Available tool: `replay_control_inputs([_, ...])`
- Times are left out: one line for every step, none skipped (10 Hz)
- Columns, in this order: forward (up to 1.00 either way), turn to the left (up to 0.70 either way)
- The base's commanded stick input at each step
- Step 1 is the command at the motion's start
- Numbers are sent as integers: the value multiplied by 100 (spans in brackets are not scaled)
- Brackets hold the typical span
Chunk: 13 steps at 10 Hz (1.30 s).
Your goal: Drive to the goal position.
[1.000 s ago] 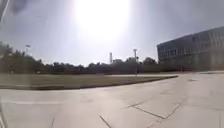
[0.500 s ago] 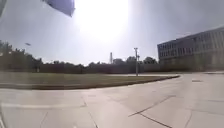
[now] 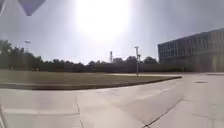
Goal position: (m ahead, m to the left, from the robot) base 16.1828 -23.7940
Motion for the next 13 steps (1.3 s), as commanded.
replay_control_inputs([70,0])
replay_control_inputs([70,0])
replay_control_inputs([70,0])
replay_control_inputs([70,0])
replay_control_inputs([70,0])
replay_control_inputs([70,0])
replay_control_inputs([70,0])
replay_control_inputs([70,0])
replay_control_inputs([70,0])
replay_control_inputs([70,0])
replay_control_inputs([70,0])
replay_control_inputs([70,0])
replay_control_inputs([70,0])
